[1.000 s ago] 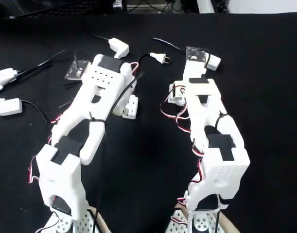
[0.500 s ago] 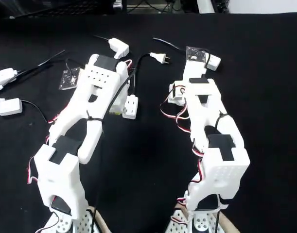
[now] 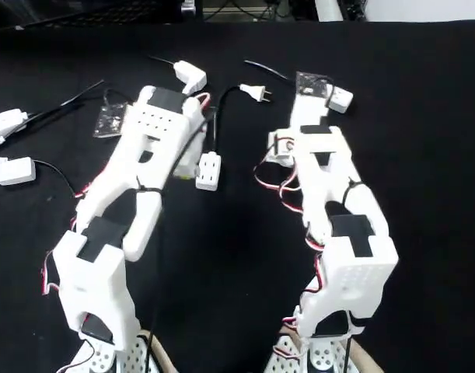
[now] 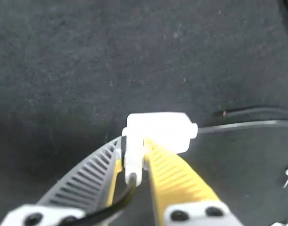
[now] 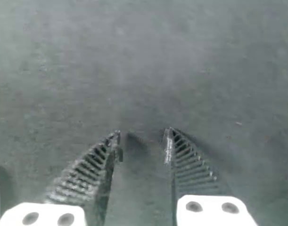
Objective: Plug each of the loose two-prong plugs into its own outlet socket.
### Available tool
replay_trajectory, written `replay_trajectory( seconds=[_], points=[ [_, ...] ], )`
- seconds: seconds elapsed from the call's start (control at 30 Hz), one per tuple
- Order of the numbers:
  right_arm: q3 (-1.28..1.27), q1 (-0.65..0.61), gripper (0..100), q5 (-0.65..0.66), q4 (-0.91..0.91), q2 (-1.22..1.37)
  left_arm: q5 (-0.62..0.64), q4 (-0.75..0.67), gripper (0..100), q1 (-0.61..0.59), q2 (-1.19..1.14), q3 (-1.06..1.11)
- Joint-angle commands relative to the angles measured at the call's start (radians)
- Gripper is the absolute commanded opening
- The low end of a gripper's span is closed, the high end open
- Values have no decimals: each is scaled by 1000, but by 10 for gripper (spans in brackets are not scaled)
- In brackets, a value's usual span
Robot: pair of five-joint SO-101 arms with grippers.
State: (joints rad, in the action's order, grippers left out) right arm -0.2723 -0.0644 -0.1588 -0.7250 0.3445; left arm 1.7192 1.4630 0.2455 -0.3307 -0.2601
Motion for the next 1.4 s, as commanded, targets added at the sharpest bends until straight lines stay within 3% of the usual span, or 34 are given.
replay_trajectory(
  seconds=[0.0,0.33,0.57,1.07,1.27,1.37],
  points=[
    [4,-69,152,-6,15,-27,-57,-6,30,-87,14,-7],
    [5,-238,152,-6,17,-27,-192,167,30,-285,14,-8],
    [-1,-322,152,-6,-3,-27,-232,178,30,-418,14,-8],
    [5,-473,152,-12,-9,-25,-325,203,30,-458,14,8],
    [-1,-463,152,-12,54,-25,-325,198,30,-449,14,-2],
    [-13,-397,152,-8,11,-30,-325,150,30,-424,12,10]
  ],
)
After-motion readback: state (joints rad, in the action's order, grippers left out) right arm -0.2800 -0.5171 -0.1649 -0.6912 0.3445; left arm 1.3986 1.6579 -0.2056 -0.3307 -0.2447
